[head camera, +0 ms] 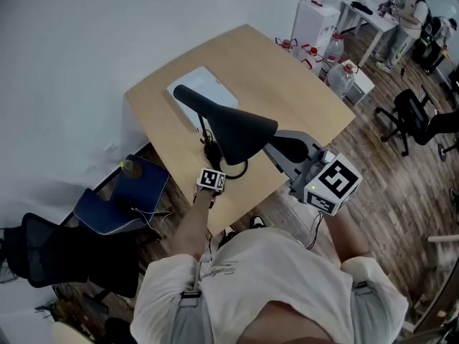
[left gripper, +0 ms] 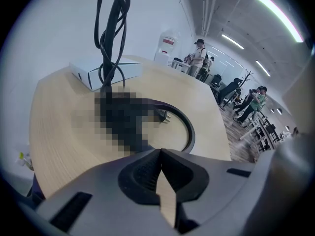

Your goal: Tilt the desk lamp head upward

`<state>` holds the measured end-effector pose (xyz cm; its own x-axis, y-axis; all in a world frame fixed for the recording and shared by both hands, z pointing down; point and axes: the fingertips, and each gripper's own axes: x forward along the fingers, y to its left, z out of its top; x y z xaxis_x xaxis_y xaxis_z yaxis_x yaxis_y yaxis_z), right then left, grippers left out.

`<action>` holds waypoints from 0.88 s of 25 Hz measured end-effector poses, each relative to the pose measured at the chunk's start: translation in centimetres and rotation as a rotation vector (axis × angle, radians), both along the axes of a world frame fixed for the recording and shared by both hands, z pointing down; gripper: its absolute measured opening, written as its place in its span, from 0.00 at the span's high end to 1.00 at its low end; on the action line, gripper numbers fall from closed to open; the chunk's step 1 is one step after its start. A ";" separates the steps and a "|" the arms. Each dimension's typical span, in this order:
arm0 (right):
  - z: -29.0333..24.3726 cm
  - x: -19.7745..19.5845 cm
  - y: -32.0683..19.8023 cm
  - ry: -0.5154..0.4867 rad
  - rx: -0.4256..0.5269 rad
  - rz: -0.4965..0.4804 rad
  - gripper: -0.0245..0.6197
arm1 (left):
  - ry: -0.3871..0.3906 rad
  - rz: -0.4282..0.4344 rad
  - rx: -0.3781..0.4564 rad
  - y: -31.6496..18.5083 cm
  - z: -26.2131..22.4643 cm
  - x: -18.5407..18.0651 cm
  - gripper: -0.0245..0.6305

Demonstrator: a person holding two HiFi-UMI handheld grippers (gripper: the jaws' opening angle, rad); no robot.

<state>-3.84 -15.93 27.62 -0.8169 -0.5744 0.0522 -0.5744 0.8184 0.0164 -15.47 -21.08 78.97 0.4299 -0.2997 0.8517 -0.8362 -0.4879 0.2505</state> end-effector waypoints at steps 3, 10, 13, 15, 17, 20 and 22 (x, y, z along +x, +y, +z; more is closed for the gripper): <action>-0.9 -0.2 -0.3 -0.004 0.004 -0.009 0.97 | -0.001 0.009 0.006 -0.1 -0.1 0.0 0.94; -1.8 -0.2 -1.0 -0.017 -0.022 -0.014 0.97 | -0.016 0.037 0.015 -0.2 0.1 0.4 0.94; -2.4 -0.4 -1.1 0.008 -0.008 -0.020 0.97 | -0.054 0.070 0.031 -0.3 0.1 0.3 0.94; -2.9 -0.7 -1.2 0.031 0.010 -0.021 0.97 | -0.053 0.068 -0.002 0.2 -0.1 0.4 0.94; -3.6 -0.9 -1.4 0.045 0.021 -0.026 0.97 | -0.027 0.066 -0.038 0.7 -0.3 0.8 0.94; -4.0 -1.1 -1.4 0.065 0.037 -0.031 0.97 | -0.037 0.065 0.015 -0.3 -0.1 0.6 0.94; -4.2 -1.3 -1.5 0.073 0.044 -0.033 0.97 | -0.032 0.059 0.020 -0.2 0.0 0.6 0.94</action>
